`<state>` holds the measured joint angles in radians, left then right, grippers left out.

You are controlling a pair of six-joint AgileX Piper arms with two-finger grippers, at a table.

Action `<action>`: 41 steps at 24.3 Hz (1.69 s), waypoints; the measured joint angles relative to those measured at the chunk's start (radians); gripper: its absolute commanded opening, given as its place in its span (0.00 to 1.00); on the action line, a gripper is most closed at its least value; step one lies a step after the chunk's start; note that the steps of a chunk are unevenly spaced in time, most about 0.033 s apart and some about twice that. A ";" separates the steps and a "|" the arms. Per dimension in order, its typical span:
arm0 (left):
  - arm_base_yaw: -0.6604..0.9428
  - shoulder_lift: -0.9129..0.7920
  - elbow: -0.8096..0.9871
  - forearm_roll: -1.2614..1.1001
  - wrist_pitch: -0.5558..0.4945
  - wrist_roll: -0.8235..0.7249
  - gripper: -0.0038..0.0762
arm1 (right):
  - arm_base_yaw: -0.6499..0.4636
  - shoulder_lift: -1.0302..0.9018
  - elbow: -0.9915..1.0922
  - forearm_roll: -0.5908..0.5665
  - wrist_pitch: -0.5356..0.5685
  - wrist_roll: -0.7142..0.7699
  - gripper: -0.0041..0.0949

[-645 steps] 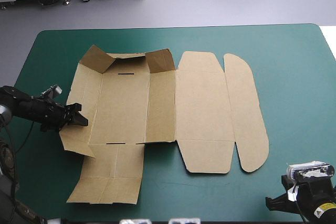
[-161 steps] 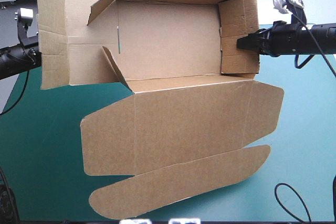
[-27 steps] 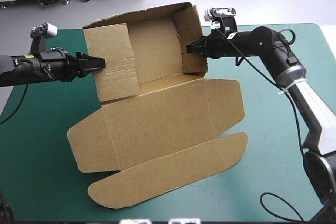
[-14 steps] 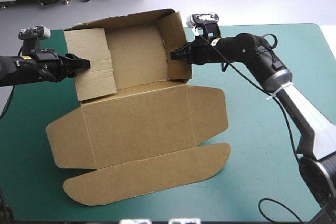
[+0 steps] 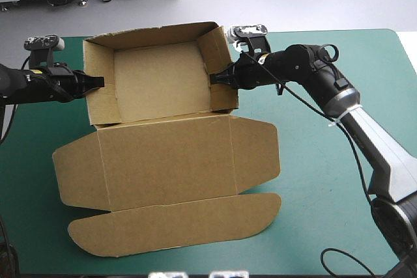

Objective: Fold the box

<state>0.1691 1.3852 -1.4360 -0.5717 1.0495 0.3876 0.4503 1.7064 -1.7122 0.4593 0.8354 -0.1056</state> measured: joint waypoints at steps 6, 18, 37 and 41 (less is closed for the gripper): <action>-0.132 0.010 0.000 0.051 -0.007 -0.021 0.04 | 0.004 -0.008 -0.002 -0.198 0.121 0.142 0.03; -0.461 0.274 0.000 0.428 -0.011 -0.404 0.04 | -0.003 0.154 -0.002 -0.350 0.329 0.243 0.03; -0.466 0.377 -0.017 0.442 -0.013 -0.455 0.07 | -0.003 0.253 -0.019 -0.373 0.341 0.222 0.19; -0.466 0.379 -0.017 0.430 -0.004 -0.453 0.23 | 0.004 0.268 -0.016 -0.422 0.372 0.228 0.50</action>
<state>-0.2974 1.7643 -1.4526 -0.1421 1.0453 -0.0652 0.4539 1.9749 -1.7283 0.0375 1.2073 0.1228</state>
